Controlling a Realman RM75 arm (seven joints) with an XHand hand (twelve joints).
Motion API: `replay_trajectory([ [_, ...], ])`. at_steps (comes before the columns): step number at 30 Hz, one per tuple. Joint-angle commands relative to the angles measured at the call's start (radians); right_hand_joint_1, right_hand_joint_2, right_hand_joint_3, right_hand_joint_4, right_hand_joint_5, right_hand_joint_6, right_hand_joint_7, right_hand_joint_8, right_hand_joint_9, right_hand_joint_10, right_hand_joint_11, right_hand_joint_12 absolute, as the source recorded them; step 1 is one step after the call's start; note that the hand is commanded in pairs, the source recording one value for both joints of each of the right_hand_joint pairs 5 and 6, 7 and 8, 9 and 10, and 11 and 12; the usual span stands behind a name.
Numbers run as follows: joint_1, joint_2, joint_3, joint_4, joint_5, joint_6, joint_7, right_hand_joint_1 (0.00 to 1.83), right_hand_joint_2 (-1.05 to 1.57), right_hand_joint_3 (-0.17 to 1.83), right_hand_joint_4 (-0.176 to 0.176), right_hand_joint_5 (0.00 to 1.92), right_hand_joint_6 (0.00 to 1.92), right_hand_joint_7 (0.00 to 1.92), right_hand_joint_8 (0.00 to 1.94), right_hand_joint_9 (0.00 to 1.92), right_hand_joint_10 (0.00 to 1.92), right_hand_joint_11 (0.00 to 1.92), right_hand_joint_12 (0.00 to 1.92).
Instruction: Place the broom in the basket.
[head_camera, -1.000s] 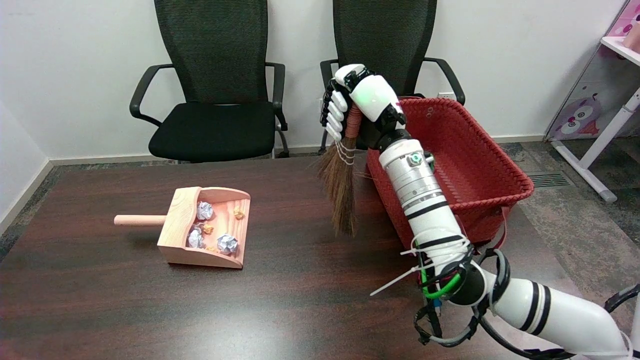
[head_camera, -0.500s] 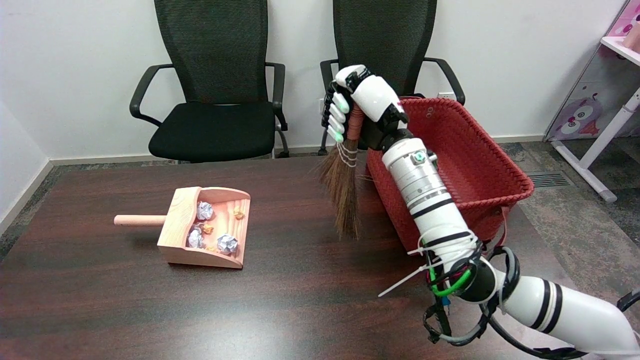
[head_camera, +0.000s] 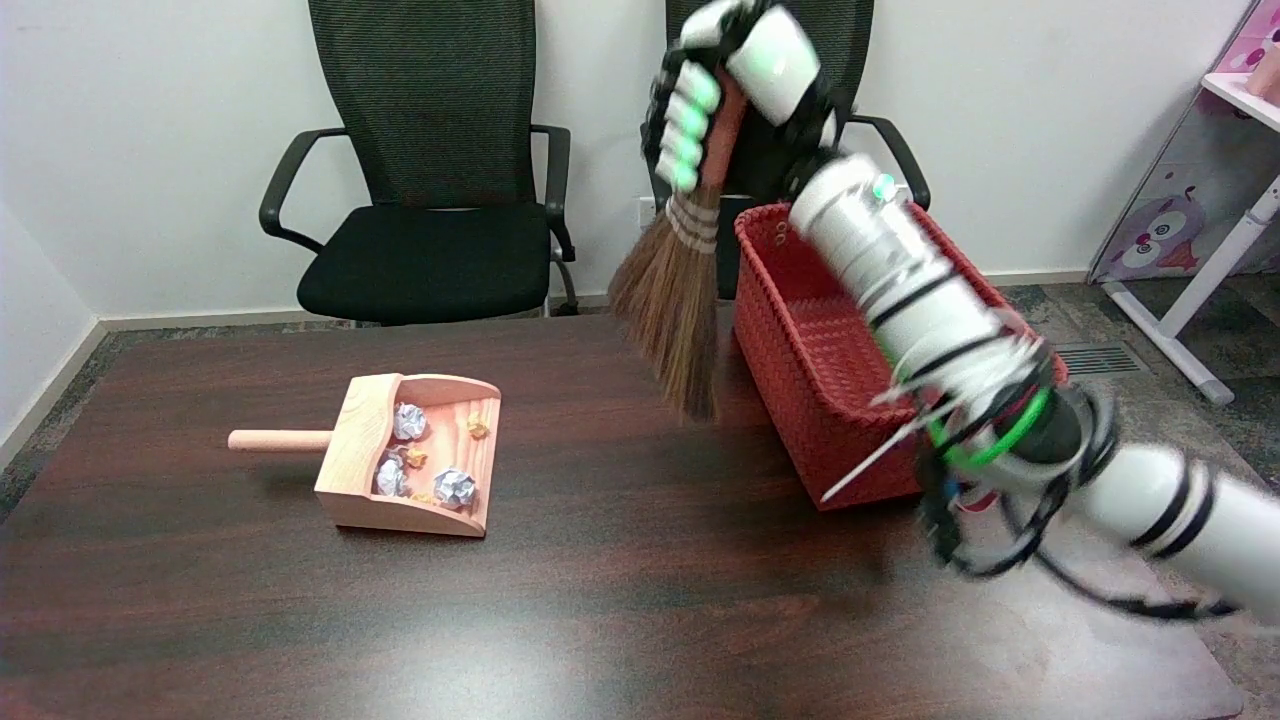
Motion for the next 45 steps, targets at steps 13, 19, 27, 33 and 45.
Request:
replay_trajectory([
  [13, 0.251, 0.600, 0.345, -0.002, 0.707, 0.232, 0.001, 0.66, 1.57, 1.76, 0.031, 1.92, 1.92, 1.92, 1.92, 1.92, 1.92, 1.92, 1.92],
  [19, 0.047, 0.593, 0.314, 0.019, 0.445, 0.053, 0.000, 0.72, 1.43, 1.83, 0.020, 1.92, 1.92, 1.92, 1.92, 1.92, 1.92, 1.92, 1.92],
  [27, 0.016, 0.531, 0.014, 0.069, 0.167, -0.237, 0.000, 0.74, 1.19, 1.83, 0.010, 1.92, 1.92, 1.92, 1.92, 1.92, 1.92, 1.92, 1.92],
  [33, -0.043, 0.496, -0.025, 0.131, 0.114, -0.277, 0.000, 0.73, 1.21, 1.83, 0.013, 1.92, 1.92, 1.92, 1.92, 1.92, 1.92, 1.92, 1.92],
  [45, -0.080, 0.290, -0.110, 0.261, -0.070, -0.308, 0.001, 0.69, 1.17, 1.83, 0.015, 1.92, 1.92, 1.92, 1.92, 1.92, 1.92, 1.92, 1.92],
])
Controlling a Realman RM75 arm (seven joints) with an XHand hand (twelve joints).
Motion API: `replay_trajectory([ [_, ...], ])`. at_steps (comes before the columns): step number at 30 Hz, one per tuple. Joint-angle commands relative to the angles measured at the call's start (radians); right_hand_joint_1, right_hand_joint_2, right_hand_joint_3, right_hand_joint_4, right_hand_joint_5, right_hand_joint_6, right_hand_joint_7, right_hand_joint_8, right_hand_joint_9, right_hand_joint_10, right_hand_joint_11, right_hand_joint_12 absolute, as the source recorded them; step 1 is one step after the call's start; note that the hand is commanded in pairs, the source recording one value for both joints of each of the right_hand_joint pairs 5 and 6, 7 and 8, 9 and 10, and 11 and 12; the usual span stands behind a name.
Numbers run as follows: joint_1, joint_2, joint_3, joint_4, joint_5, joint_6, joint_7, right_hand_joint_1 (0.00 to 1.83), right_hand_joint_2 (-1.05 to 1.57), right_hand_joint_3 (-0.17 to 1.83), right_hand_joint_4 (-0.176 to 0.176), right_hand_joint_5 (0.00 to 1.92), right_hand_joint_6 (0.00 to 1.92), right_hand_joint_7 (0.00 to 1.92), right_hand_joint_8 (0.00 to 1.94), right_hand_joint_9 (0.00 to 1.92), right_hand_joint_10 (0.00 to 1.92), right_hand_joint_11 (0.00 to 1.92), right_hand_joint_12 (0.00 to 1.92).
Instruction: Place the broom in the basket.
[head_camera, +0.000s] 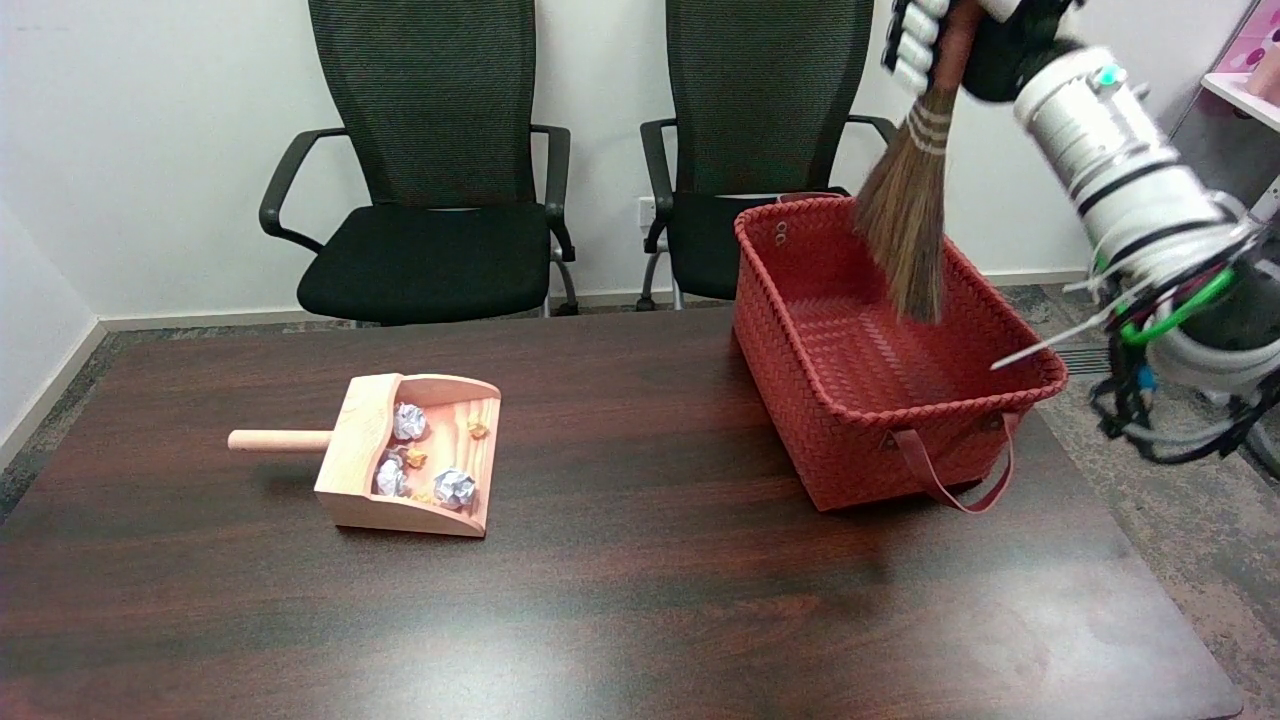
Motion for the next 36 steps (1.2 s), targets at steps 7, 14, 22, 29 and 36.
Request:
replay_trajectory([
  [7, -0.114, -0.301, -0.183, 0.214, -0.404, -0.145, 0.001, 0.69, 1.16, 1.83, 0.014, 1.92, 1.92, 1.92, 1.92, 1.92, 1.92, 1.92, 1.92],
  [14, -0.098, -0.390, -0.208, 0.290, -0.522, -0.137, 0.001, 0.68, 1.15, 1.83, 0.015, 1.92, 1.92, 1.92, 1.92, 1.92, 1.92, 1.92, 1.92],
  [22, -0.057, -0.449, -0.241, 0.343, -0.625, -0.137, 0.000, 0.66, 1.17, 1.83, 0.018, 1.92, 1.92, 1.92, 1.92, 1.92, 1.92, 1.92, 1.92],
  [29, -0.052, -0.494, -0.248, 0.379, -0.665, -0.147, 0.005, 0.64, 1.20, 1.83, 0.021, 1.92, 1.92, 1.92, 1.92, 1.92, 1.92, 1.92, 1.92],
  [36, -0.051, -0.511, -0.251, 0.396, -0.665, -0.149, 0.063, 0.63, 1.17, 1.83, 0.023, 1.92, 1.92, 1.92, 1.92, 1.92, 1.92, 1.92, 1.92],
])
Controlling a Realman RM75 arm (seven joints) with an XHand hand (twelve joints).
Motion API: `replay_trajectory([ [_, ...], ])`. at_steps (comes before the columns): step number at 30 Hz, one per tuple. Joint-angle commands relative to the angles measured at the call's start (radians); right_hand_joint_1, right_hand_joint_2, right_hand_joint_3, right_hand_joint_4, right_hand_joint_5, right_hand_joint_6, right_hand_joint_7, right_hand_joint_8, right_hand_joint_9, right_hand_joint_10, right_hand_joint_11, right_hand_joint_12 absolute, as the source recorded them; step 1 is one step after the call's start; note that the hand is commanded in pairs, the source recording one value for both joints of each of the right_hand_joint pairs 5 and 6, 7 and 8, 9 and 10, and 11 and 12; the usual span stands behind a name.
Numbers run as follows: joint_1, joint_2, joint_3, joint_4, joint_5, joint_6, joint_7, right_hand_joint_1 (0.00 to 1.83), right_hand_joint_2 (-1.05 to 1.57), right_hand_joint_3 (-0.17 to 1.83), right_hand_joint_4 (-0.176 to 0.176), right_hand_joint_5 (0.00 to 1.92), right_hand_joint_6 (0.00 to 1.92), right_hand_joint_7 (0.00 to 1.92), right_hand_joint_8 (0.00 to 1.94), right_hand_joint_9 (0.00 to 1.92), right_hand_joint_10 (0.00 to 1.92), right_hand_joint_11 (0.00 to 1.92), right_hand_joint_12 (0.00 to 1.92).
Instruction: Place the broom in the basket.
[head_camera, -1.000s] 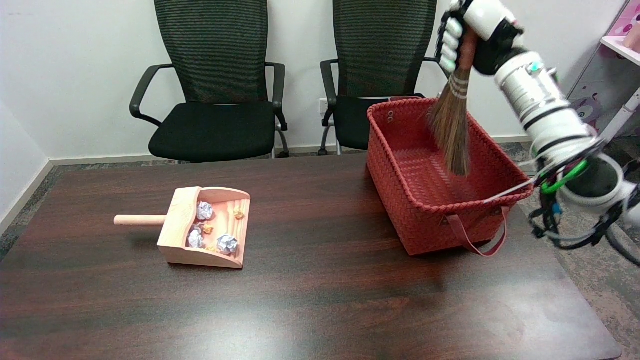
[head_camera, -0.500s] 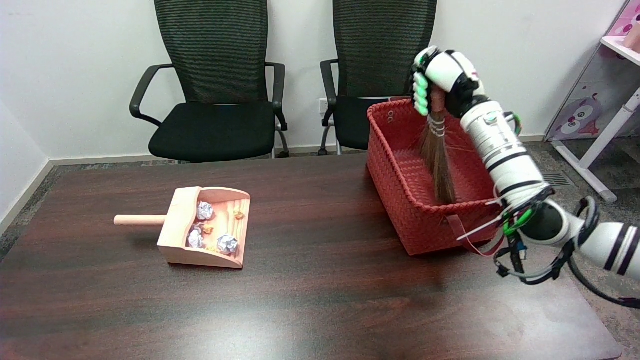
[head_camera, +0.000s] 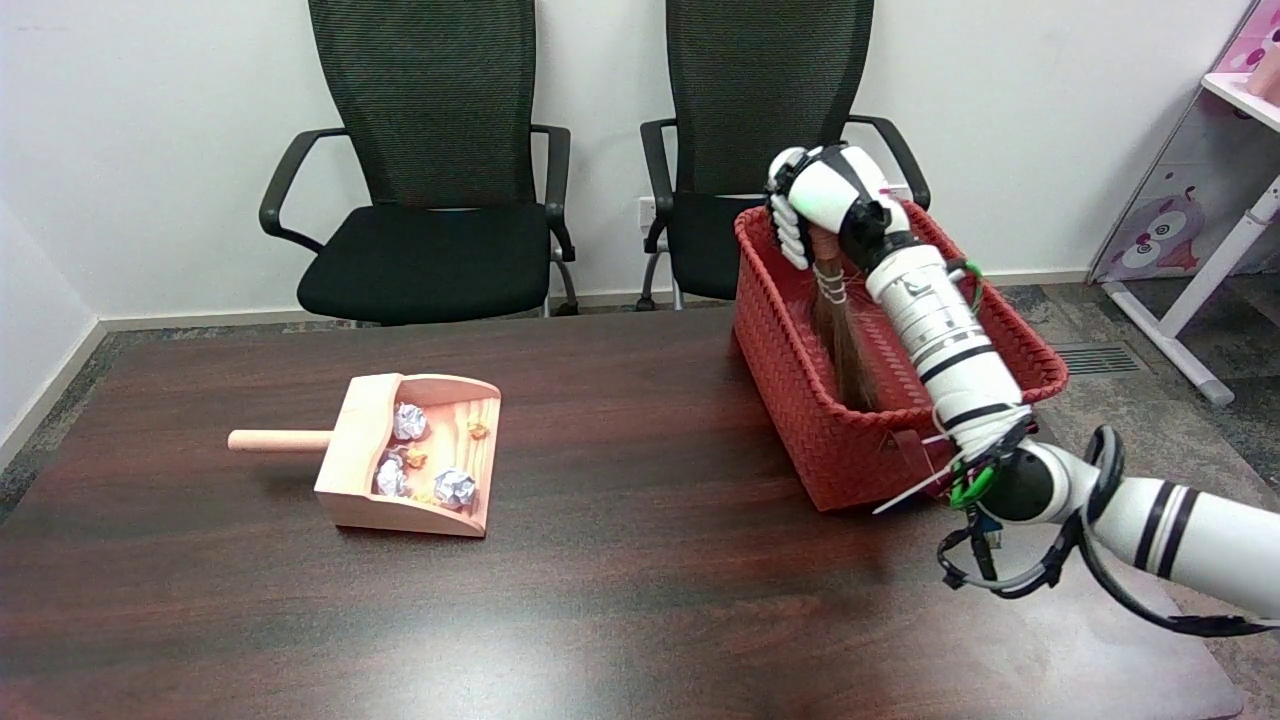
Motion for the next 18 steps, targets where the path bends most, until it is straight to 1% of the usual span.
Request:
replay_trajectory([
  [1, 0.017, -0.105, -0.038, 0.088, -0.111, -0.018, 0.065, 0.62, 1.17, 1.83, 0.023, 1.92, 1.92, 1.92, 1.92, 1.92, 1.92, 1.92, 1.92],
  [8, 0.003, -0.105, -0.037, 0.106, -0.071, -0.100, 0.091, 0.61, 1.17, 1.83, 0.027, 1.92, 1.92, 1.92, 1.92, 1.92, 1.92, 1.92, 1.92],
  [12, -0.005, -0.105, -0.038, 0.115, -0.055, -0.108, 0.180, 0.61, 1.19, 1.83, 0.030, 1.92, 1.92, 1.92, 1.92, 1.92, 1.92, 1.92, 1.92],
  [18, -0.008, -0.106, -0.051, 0.116, -0.064, -0.100, 0.187, 0.60, 1.19, 1.83, 0.037, 1.92, 1.92, 1.92, 1.92, 1.92, 1.92, 1.92, 1.92],
])
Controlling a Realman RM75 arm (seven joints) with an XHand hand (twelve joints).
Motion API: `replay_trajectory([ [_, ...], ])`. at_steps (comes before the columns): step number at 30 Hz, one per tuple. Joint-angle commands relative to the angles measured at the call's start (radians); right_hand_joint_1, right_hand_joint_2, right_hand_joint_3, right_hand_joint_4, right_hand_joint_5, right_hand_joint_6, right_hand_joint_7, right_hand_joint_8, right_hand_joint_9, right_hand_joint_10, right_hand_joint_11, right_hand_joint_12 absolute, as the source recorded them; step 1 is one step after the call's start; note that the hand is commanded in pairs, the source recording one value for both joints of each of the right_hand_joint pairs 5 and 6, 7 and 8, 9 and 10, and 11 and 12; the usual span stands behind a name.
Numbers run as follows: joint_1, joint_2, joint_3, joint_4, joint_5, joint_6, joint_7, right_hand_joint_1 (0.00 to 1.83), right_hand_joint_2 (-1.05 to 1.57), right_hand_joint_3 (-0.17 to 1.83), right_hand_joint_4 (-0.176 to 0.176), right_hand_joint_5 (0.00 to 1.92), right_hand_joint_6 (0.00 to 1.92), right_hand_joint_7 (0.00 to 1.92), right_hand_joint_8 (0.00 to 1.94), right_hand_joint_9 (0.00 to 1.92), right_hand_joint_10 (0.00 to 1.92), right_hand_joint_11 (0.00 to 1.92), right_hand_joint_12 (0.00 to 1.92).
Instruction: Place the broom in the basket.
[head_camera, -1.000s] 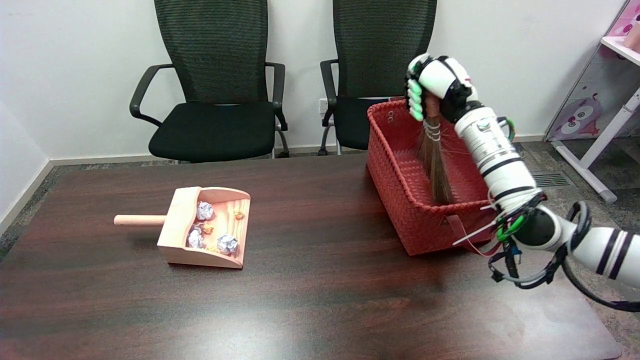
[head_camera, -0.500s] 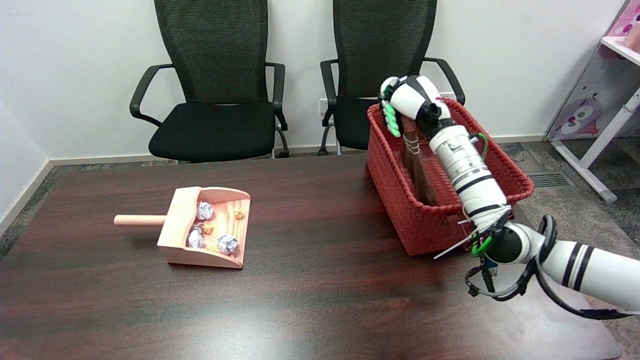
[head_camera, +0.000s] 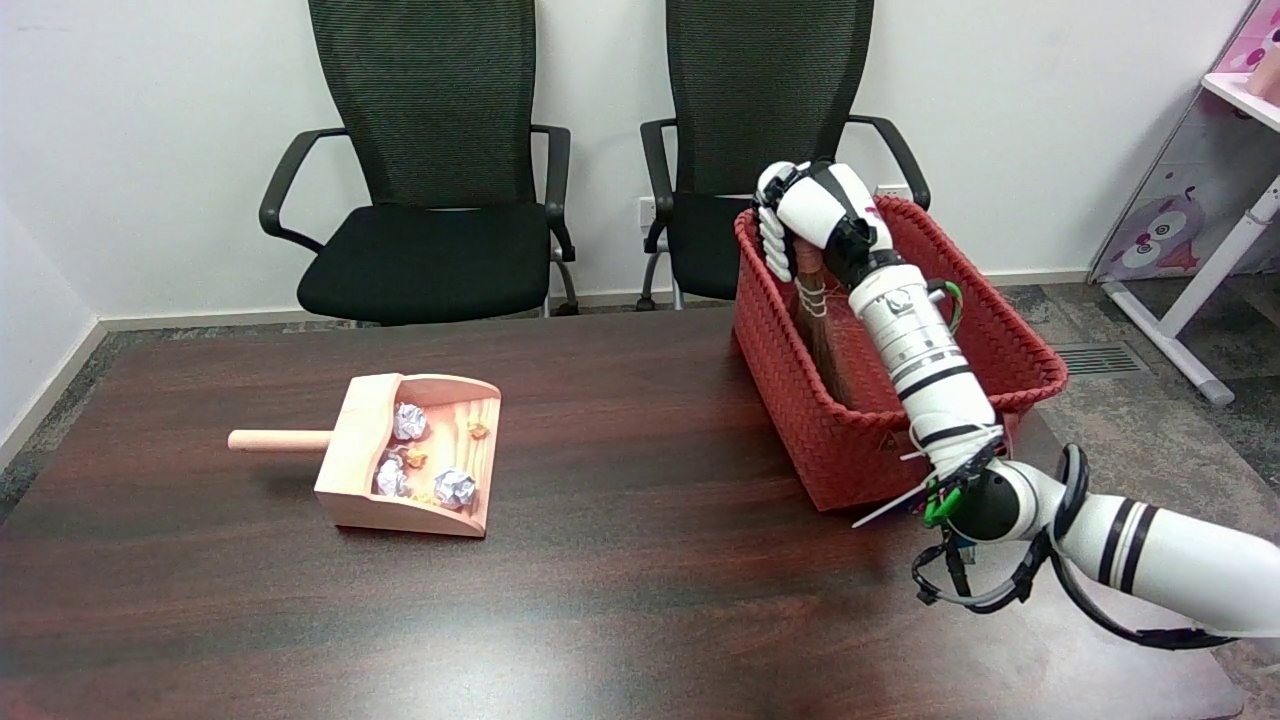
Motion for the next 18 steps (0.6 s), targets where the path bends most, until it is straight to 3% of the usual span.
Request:
replay_trajectory([
  [1, -0.013, -0.027, -0.027, 0.040, 0.002, -0.043, 0.110, 0.59, 1.20, 1.83, 0.040, 1.92, 1.92, 1.92, 1.92, 1.92, 1.92, 1.92, 1.92],
  [13, -0.005, -0.034, -0.056, 0.045, -0.001, -0.026, 0.102, 0.60, 1.17, 1.83, 0.062, 1.92, 1.92, 1.92, 1.92, 1.92, 1.92, 1.92, 1.92],
  [15, -0.003, -0.035, -0.057, 0.046, -0.002, -0.018, 0.102, 0.61, 1.04, 1.83, 0.059, 1.70, 1.70, 1.70, 1.70, 1.81, 1.81, 1.92, 1.92],
  [18, -0.001, -0.036, -0.057, 0.046, -0.002, -0.012, 0.101, 0.61, 0.93, 1.73, 0.062, 1.37, 1.37, 1.37, 1.37, 1.48, 1.48, 1.71, 1.71],
])
